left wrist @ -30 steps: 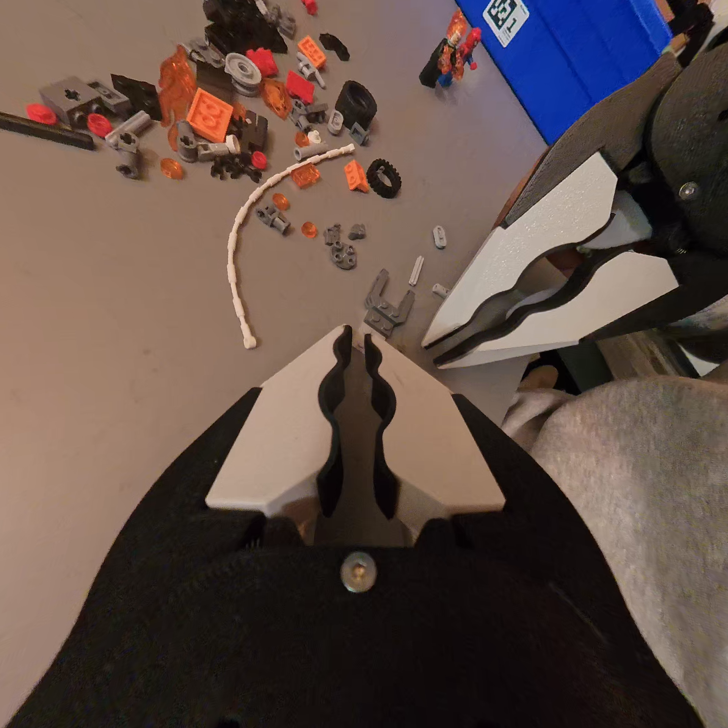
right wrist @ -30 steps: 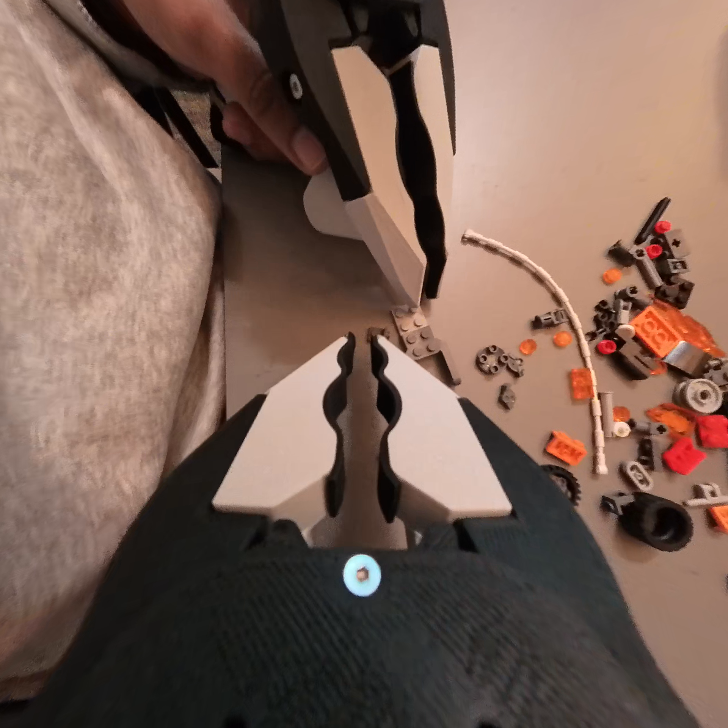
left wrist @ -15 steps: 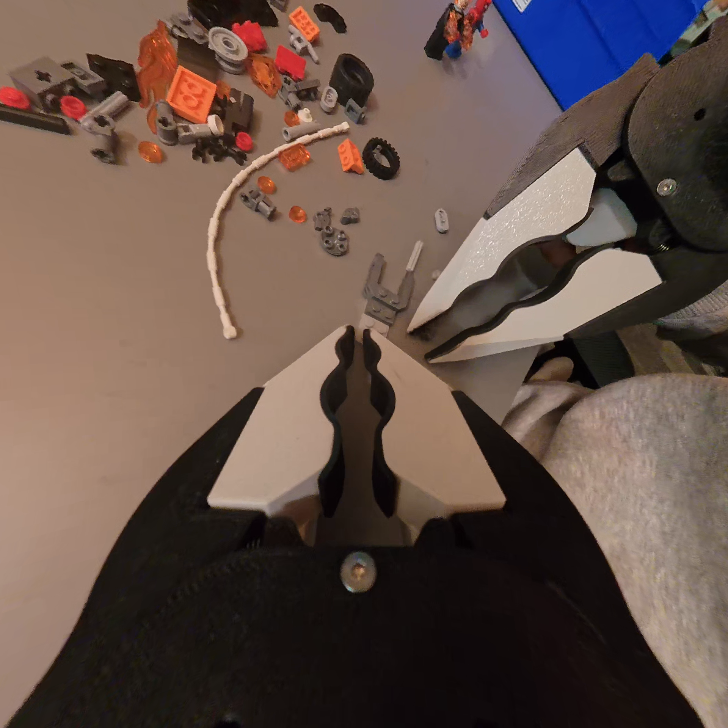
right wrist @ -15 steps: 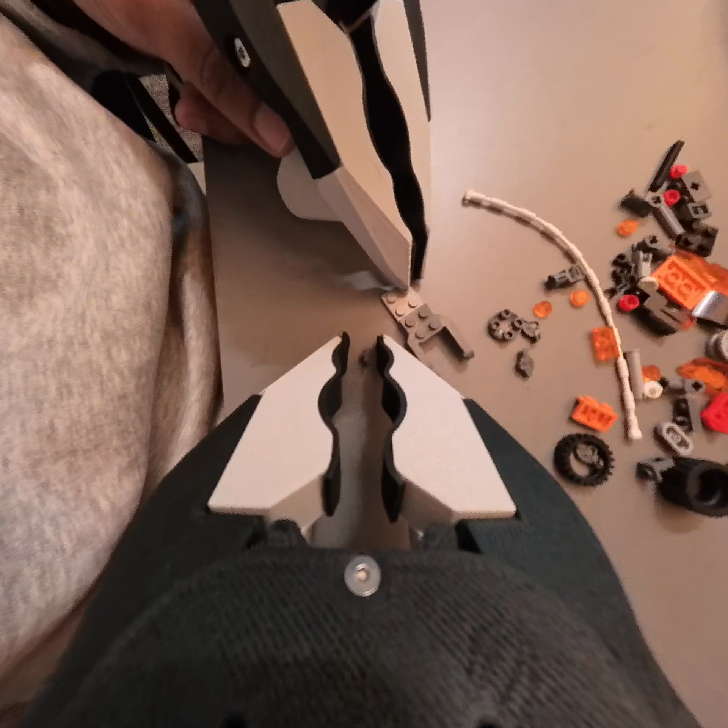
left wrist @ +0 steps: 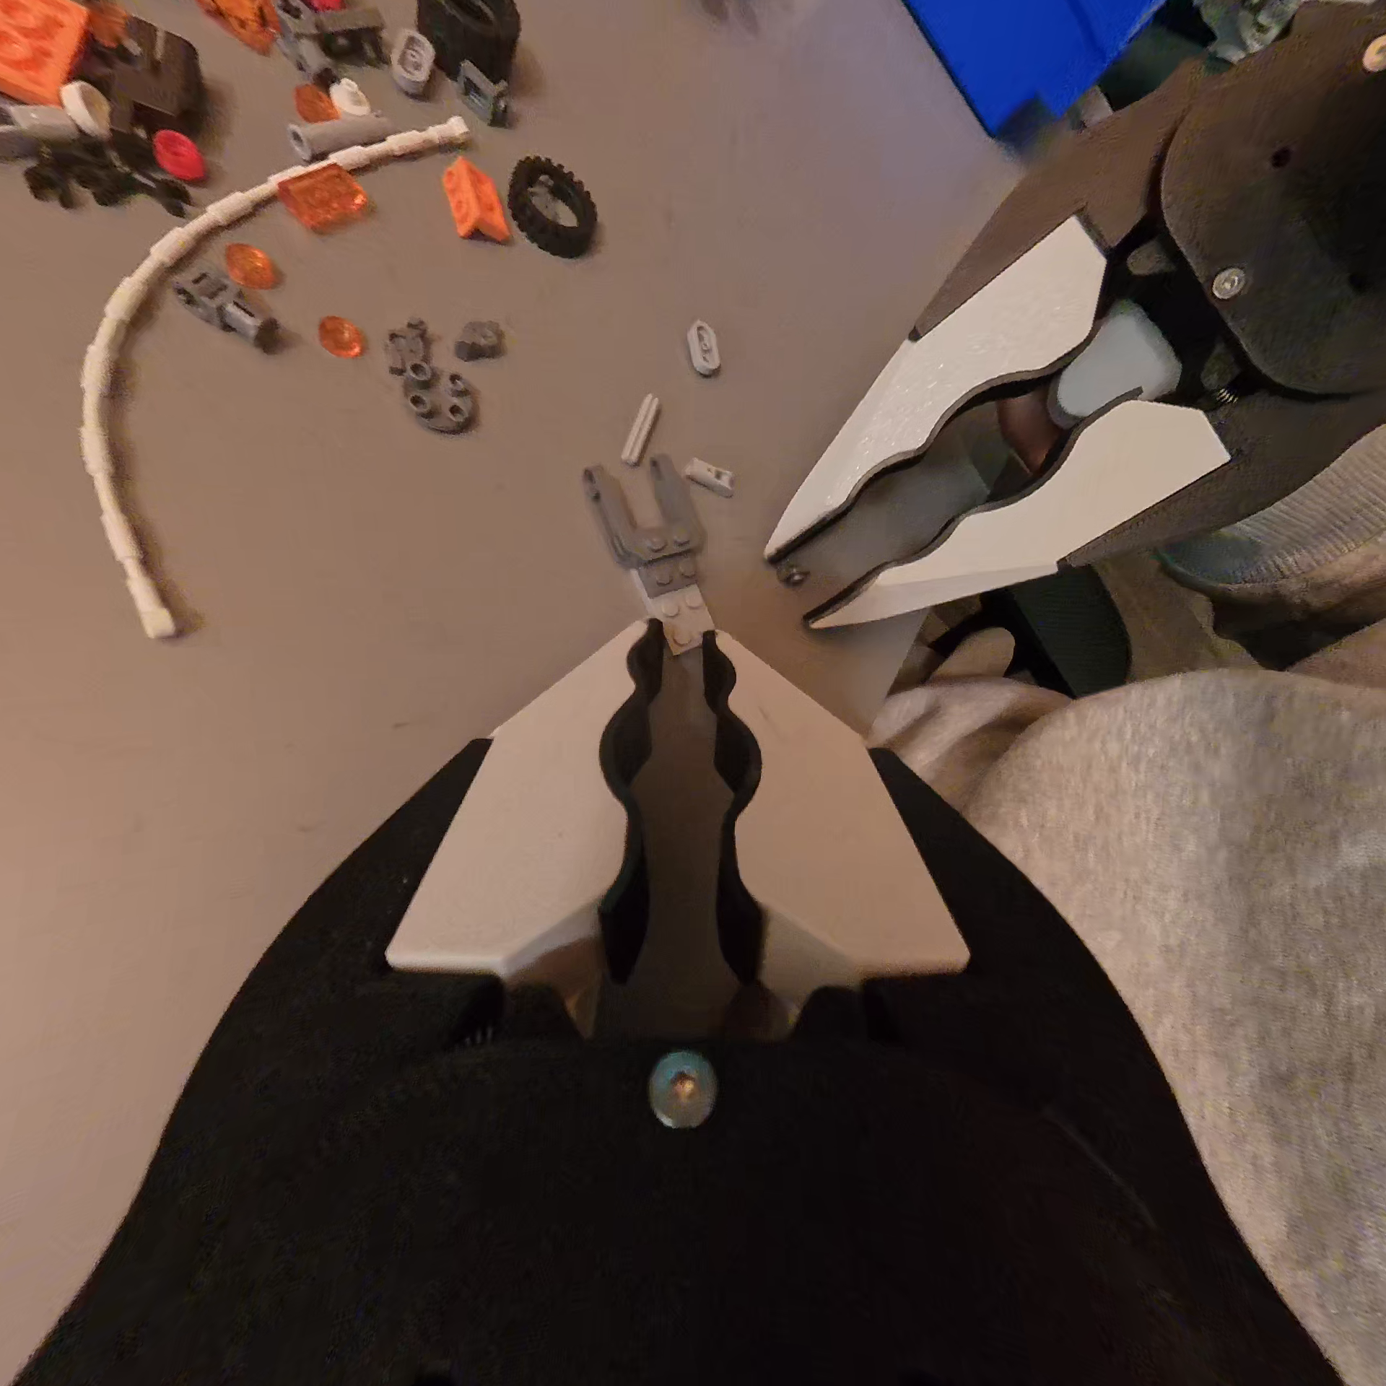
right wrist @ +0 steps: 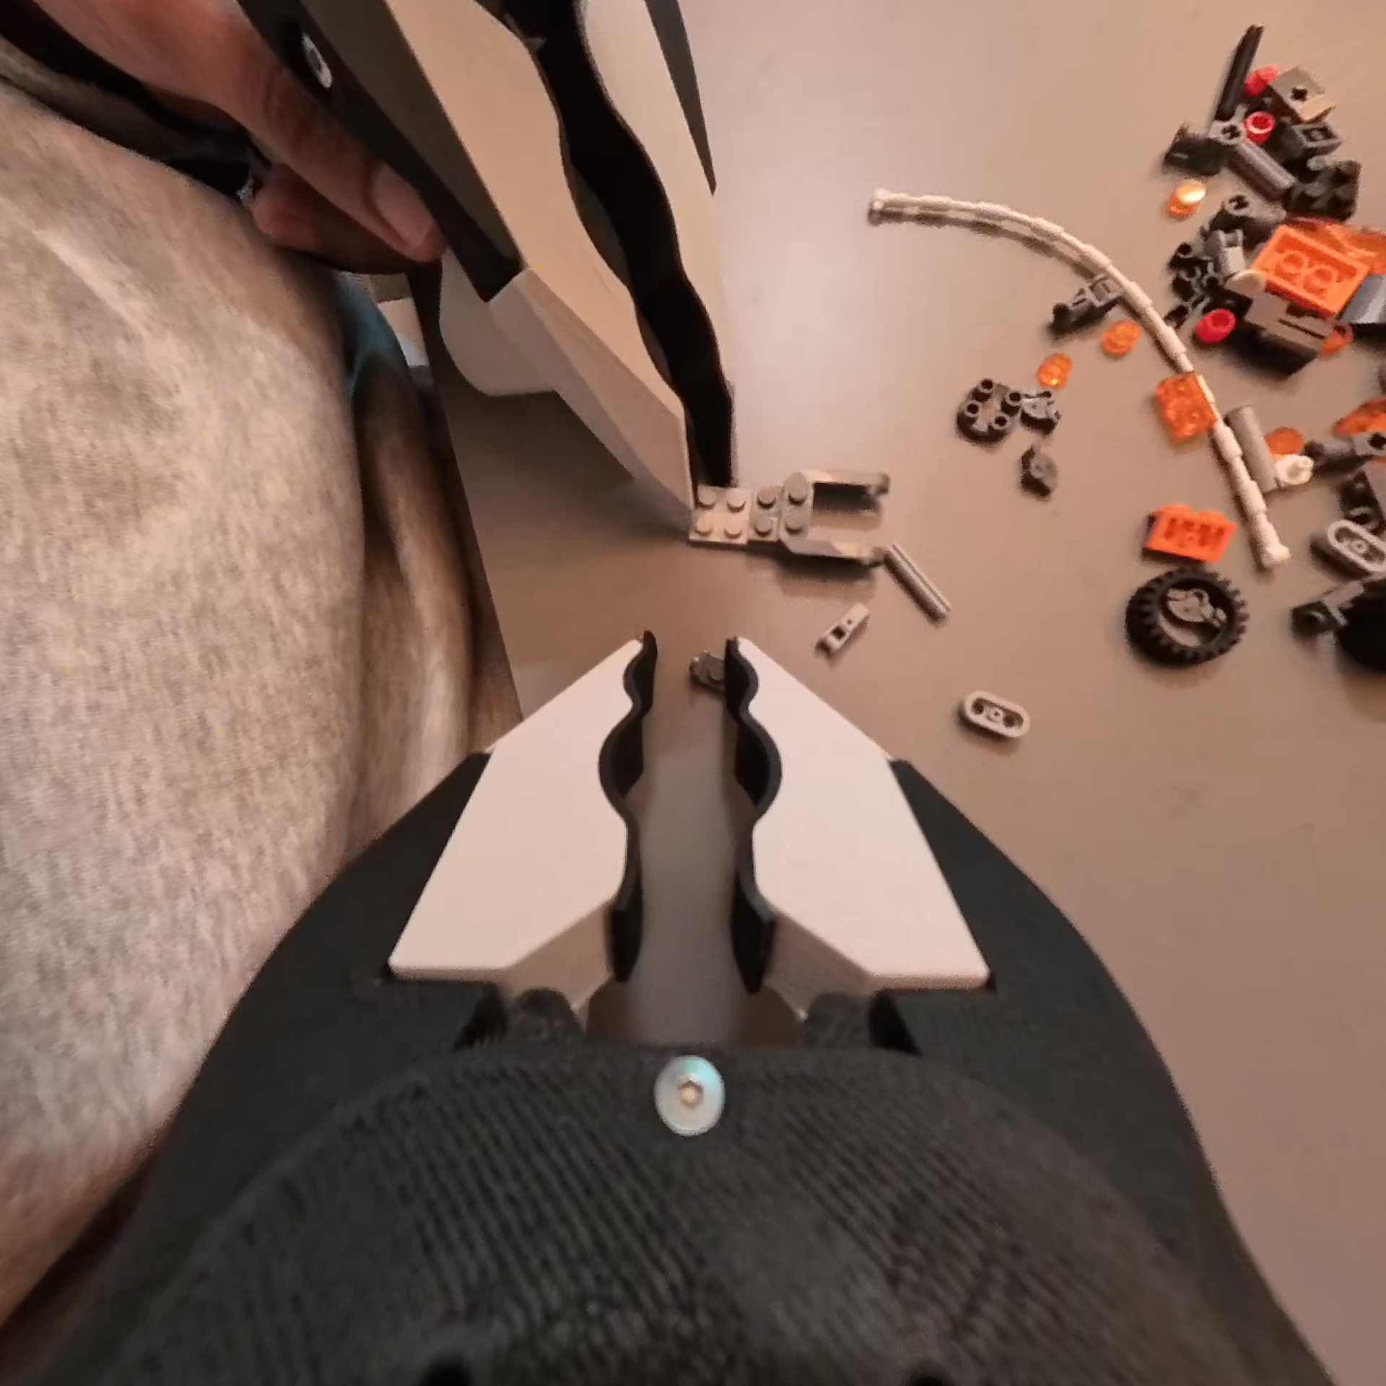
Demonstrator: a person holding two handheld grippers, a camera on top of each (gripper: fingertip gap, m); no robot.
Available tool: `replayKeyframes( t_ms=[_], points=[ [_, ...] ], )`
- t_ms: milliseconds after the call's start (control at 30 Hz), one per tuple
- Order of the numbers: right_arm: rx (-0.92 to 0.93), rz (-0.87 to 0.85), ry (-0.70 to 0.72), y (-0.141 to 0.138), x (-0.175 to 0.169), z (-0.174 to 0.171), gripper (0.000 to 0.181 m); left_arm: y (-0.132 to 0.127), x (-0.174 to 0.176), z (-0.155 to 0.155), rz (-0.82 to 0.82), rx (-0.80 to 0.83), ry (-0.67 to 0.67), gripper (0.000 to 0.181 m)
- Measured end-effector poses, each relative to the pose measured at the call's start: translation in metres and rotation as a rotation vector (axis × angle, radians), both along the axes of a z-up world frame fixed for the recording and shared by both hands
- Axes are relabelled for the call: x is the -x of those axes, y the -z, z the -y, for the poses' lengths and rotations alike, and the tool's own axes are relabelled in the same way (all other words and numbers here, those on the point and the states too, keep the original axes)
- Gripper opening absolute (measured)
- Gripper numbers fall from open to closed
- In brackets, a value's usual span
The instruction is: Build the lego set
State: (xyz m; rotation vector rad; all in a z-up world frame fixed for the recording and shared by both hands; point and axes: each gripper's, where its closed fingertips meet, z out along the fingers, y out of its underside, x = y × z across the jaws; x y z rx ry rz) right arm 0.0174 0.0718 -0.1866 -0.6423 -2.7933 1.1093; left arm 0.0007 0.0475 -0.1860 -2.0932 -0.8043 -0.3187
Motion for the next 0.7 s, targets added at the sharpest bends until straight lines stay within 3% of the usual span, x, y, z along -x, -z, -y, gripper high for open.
replayKeyframes(
  t_ms=[33,433,700],
  points=[
    [0.000,-0.004,0.008,-0.001,-0.001,-0.002,0.017,0.000,-0.003,-0.001,0.001,-0.001,0.008,0.010],
    [-0.043,-0.070,0.135,-0.002,0.001,-0.019,0.013,-0.001,-0.013,-0.007,0.024,-0.021,0.030,0.011],
    [-0.077,-0.157,0.161,0.000,0.024,-0.015,0.007,-0.001,-0.012,-0.008,0.024,-0.019,0.033,0.012]
  ],
)
